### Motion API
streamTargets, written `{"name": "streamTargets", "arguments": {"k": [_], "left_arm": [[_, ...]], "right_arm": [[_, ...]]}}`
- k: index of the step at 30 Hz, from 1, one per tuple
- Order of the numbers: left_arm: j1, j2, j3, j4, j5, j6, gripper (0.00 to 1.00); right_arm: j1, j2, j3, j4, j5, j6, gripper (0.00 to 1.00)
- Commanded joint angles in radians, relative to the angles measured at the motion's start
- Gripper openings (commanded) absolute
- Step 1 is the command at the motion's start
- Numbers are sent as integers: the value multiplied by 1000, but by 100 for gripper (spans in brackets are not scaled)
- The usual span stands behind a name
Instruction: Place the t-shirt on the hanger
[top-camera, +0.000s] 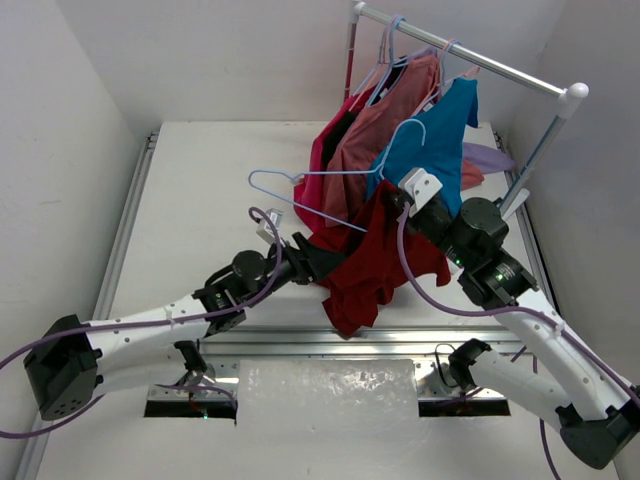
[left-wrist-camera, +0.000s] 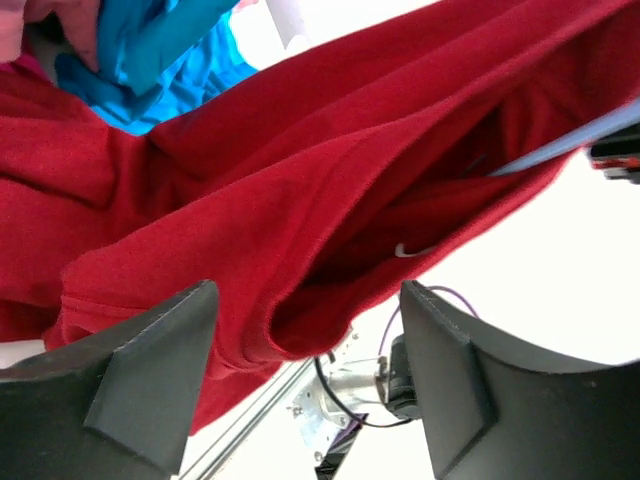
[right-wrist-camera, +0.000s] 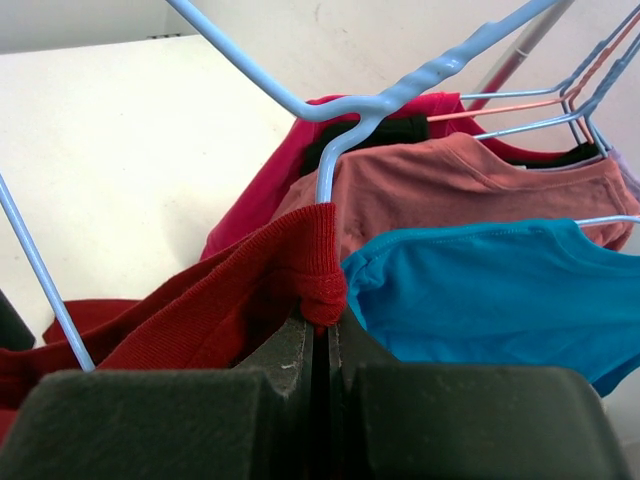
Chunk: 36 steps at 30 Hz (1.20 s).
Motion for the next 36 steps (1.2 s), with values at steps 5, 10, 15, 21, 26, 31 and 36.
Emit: {"name": "streamTargets", "arguments": {"k": [5, 10, 15, 21, 26, 31, 36], "left_arm": [[8, 79, 10, 72, 24, -4, 40], [10, 83, 7, 72, 42, -2, 0], [153, -31, 68, -258, -61, 33, 0], [594, -145, 238, -576, 44, 114, 0], [737, -115, 529, -808, 14, 223, 0], [740, -15, 813, -934, -40, 344, 0], [728, 65, 942, -947, 223, 404, 0]], "right_arm": [[-1, -24, 72, 60, -24, 35, 0], [-1, -18, 72, 62, 15, 42, 0], [-1, -34, 27, 54, 32, -14, 0], [1, -22, -37, 86, 100, -166, 0], [21, 15, 1, 27, 121, -296, 0], [97, 99, 102, -119, 177, -466, 0], [157, 185, 263, -145, 219, -331, 0]]}}
